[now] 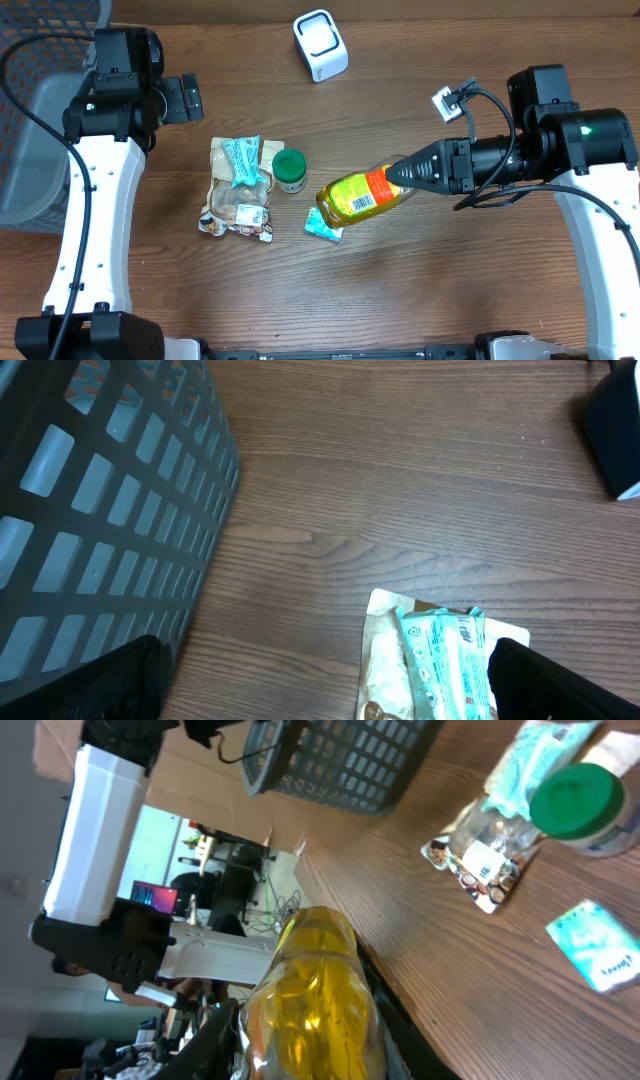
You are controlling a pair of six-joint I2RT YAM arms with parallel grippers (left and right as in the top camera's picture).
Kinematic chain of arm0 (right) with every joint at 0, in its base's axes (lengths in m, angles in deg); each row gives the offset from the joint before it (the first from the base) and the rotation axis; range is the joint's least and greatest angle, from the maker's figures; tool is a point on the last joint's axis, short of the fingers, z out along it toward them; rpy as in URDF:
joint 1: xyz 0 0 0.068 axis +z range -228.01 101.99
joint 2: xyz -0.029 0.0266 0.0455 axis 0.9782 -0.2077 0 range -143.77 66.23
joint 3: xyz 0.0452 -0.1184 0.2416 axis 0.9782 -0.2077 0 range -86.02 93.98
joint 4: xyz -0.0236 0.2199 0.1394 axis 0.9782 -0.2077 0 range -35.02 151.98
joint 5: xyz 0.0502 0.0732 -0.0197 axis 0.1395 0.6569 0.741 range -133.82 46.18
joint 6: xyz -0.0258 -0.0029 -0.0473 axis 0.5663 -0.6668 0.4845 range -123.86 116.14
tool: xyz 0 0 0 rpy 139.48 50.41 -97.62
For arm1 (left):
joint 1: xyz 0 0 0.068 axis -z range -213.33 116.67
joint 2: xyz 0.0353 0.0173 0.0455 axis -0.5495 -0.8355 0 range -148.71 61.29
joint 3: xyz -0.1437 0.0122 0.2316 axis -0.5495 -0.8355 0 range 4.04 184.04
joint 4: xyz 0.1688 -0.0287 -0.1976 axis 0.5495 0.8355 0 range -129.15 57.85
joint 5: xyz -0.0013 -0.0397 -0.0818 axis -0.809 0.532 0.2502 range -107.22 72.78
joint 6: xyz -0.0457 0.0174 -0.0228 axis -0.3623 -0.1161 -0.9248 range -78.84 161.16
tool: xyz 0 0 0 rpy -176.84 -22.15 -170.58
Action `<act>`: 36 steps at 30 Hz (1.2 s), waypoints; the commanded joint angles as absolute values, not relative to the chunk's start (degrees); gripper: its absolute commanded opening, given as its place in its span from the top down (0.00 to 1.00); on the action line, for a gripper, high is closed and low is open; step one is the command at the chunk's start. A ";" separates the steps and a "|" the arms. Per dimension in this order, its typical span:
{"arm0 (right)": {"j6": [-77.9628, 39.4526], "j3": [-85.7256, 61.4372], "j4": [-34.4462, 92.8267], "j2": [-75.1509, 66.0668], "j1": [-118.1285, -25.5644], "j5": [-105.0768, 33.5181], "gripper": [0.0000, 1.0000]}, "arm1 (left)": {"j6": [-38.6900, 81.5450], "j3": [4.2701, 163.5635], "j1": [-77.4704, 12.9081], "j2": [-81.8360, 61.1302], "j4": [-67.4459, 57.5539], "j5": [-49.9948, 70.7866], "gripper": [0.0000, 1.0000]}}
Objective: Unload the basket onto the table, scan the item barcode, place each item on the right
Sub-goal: 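Lift the yellow bottle and tilt it sideways, label facing up, then carry the yellow bottle up to the white scanner and hold it there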
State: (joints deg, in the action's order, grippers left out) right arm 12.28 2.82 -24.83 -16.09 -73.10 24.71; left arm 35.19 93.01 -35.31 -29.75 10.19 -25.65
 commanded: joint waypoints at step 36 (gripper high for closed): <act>-11.89 10.82 -0.92 -18.61 -70.41 -16.10 0.75 | 35.62 93.40 -35.18 -29.77 10.12 -26.21 0.01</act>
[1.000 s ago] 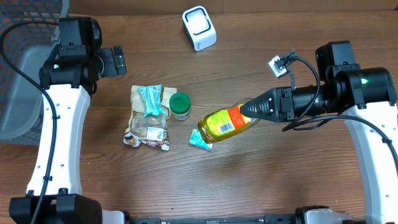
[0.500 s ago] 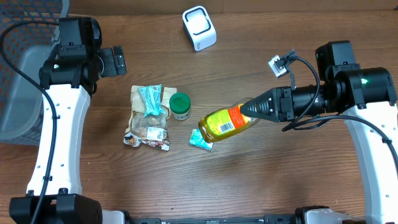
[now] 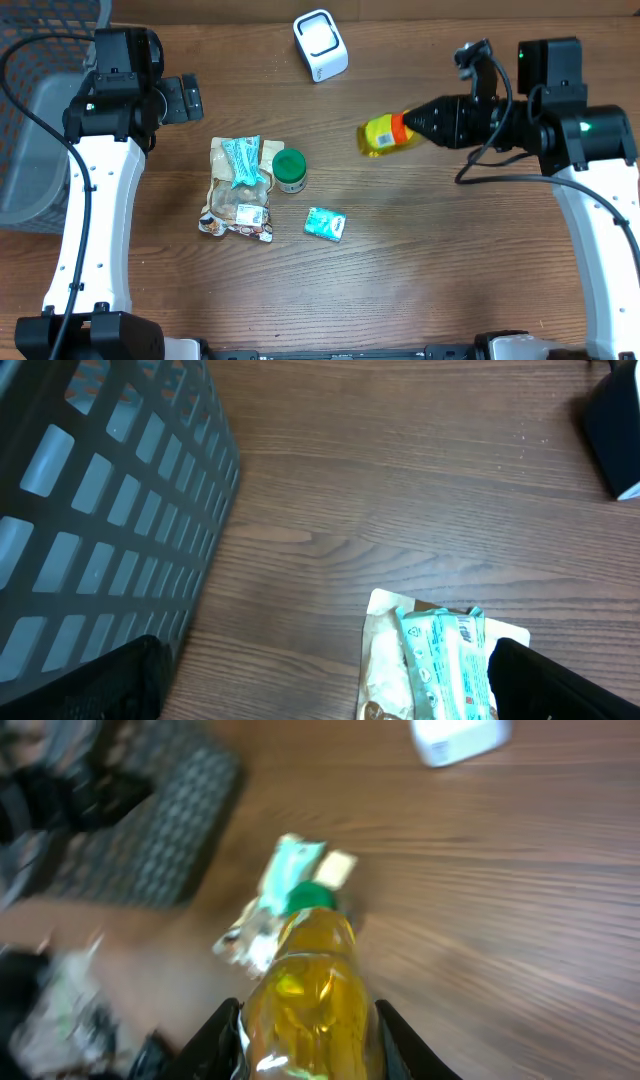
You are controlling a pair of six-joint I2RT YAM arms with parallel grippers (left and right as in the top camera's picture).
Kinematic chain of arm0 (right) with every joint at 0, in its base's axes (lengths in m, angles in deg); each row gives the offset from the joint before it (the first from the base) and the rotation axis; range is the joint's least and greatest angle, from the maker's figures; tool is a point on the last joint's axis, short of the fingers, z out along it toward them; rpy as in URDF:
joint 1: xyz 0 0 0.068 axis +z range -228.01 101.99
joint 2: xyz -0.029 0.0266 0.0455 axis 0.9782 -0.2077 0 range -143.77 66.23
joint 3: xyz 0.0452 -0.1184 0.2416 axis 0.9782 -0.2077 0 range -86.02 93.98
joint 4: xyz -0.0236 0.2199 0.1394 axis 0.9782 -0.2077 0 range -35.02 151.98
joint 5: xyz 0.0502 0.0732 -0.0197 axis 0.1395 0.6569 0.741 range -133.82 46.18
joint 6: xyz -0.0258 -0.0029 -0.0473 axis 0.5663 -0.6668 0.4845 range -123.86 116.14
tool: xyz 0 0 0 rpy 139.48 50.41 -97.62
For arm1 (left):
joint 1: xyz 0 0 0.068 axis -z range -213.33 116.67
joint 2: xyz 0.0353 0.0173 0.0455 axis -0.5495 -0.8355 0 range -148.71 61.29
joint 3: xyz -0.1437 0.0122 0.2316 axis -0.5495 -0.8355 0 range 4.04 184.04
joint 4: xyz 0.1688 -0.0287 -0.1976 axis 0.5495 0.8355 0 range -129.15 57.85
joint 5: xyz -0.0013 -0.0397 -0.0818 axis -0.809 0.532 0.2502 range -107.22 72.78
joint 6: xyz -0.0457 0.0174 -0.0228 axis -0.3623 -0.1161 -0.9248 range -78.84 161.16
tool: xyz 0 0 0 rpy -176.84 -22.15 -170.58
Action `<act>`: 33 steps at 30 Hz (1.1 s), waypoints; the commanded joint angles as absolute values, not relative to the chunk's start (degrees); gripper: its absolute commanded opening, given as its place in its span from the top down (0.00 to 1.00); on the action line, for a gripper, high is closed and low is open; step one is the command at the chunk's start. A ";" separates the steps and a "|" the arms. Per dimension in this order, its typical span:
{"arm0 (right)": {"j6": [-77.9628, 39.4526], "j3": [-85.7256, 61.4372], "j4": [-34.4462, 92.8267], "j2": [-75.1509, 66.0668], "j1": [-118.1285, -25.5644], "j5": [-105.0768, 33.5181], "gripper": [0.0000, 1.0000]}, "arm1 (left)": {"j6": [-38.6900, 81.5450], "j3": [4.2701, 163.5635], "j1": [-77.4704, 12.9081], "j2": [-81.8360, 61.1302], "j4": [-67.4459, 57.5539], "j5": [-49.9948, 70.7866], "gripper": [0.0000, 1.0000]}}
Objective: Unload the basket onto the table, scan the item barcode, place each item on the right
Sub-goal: 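Carry the yellow bottle up to the white scanner and hold it there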
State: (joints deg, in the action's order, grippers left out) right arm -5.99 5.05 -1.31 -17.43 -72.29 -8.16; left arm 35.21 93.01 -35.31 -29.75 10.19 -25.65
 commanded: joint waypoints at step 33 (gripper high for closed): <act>35.34 23.54 48.09 -57.32 -46.46 -73.84 0.75 | 35.62 93.40 -35.18 -29.77 10.12 -26.21 0.00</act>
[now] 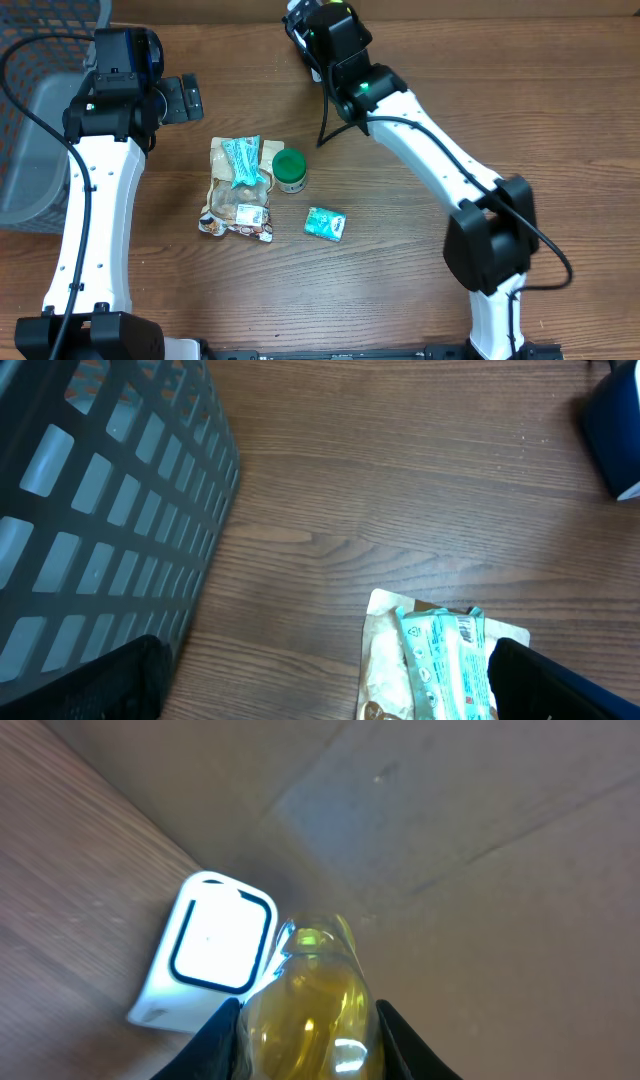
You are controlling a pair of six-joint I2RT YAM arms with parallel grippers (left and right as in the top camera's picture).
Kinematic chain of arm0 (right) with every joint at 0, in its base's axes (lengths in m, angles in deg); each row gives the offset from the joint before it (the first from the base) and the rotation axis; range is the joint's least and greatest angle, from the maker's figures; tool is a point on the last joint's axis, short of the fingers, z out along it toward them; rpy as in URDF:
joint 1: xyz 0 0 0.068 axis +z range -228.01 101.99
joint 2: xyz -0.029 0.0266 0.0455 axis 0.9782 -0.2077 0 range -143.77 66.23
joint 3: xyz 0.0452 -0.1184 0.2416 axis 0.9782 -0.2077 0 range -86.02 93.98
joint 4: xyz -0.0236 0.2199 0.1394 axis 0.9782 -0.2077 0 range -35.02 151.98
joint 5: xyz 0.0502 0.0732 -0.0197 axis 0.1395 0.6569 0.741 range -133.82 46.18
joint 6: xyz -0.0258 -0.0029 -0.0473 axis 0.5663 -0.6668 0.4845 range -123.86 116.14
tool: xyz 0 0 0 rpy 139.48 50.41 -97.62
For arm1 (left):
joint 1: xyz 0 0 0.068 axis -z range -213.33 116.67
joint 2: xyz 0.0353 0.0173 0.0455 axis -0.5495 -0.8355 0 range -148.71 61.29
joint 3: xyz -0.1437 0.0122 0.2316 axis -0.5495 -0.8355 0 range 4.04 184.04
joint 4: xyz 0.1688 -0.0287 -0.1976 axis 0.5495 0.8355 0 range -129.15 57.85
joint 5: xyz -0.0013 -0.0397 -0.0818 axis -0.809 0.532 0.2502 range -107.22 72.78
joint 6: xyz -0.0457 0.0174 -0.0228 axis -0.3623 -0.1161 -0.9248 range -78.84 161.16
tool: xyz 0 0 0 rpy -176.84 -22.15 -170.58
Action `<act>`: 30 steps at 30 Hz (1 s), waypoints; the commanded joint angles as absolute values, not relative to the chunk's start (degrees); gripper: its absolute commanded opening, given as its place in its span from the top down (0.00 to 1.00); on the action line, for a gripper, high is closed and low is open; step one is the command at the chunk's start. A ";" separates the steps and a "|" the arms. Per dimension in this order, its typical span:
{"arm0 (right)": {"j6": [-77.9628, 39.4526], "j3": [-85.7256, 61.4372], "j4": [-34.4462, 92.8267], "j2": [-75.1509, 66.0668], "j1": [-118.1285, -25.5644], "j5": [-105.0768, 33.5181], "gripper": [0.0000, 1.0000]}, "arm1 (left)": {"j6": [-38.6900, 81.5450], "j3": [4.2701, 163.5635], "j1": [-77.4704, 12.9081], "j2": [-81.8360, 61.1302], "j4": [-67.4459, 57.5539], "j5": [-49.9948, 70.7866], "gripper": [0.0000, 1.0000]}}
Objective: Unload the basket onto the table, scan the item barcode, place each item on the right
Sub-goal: 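Carry the yellow bottle up to the white scanner and hold it there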
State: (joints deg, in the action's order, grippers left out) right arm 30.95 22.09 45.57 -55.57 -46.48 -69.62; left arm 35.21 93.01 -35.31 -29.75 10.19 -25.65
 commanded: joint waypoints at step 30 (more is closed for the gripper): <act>35.85 23.49 64.54 -66.52 -47.51 -76.16 0.74 | 35.62 93.40 -35.20 -29.77 10.12 -26.21 0.01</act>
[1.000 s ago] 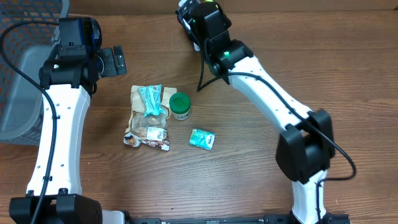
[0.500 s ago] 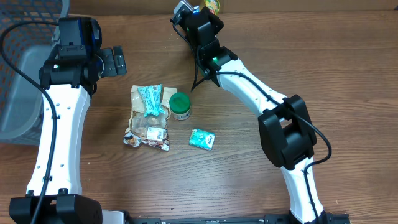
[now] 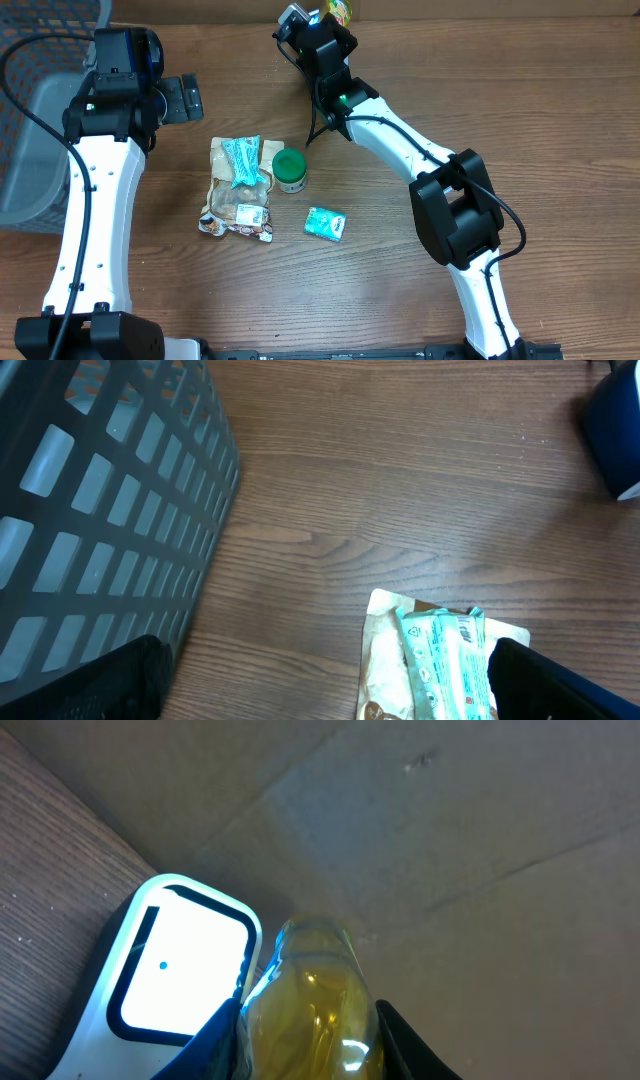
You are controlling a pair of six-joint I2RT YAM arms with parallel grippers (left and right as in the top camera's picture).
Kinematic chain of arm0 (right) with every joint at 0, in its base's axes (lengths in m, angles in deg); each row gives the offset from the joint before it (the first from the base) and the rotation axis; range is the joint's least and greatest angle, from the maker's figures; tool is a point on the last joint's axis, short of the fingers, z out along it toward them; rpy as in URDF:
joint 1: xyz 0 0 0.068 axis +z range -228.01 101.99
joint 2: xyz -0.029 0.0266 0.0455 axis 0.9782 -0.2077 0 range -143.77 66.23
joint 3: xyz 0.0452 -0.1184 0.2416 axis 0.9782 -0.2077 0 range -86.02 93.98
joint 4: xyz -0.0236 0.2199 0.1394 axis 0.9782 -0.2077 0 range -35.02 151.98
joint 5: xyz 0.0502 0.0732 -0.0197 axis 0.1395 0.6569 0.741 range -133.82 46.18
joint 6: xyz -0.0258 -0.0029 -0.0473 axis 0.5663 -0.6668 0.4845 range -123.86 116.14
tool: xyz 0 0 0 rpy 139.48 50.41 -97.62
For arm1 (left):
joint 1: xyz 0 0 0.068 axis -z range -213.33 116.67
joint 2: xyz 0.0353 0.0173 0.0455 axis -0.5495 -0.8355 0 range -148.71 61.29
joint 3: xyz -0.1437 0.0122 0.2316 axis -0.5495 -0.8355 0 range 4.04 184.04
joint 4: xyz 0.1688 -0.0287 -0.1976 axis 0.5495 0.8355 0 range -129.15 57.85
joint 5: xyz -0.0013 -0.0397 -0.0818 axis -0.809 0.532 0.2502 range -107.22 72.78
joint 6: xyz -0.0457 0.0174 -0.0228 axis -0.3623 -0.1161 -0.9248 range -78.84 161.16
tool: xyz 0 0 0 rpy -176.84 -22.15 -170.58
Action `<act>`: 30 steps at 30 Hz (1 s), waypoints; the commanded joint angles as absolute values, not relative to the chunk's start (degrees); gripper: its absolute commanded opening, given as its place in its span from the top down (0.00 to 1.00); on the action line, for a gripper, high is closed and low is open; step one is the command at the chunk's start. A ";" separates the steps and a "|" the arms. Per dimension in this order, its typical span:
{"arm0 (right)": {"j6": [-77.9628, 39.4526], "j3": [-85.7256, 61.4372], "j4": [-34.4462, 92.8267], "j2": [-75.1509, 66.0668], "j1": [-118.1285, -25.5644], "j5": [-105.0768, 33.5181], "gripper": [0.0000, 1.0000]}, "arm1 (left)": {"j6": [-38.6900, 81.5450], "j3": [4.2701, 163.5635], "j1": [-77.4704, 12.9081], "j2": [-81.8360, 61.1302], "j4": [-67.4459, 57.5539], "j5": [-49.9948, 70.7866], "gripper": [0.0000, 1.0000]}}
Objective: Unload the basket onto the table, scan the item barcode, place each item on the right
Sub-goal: 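Carry the yellow bottle up to the white scanner and hold it there, then move the yellow bottle right and lower it upright onto the table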
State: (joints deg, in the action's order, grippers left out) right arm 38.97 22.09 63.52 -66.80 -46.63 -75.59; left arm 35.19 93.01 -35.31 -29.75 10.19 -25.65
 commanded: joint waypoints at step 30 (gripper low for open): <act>-4.98 23.43 3.85 -44.00 -68.56 -62.89 0.76 | 35.62 93.40 -35.18 -29.77 10.12 -26.21 0.00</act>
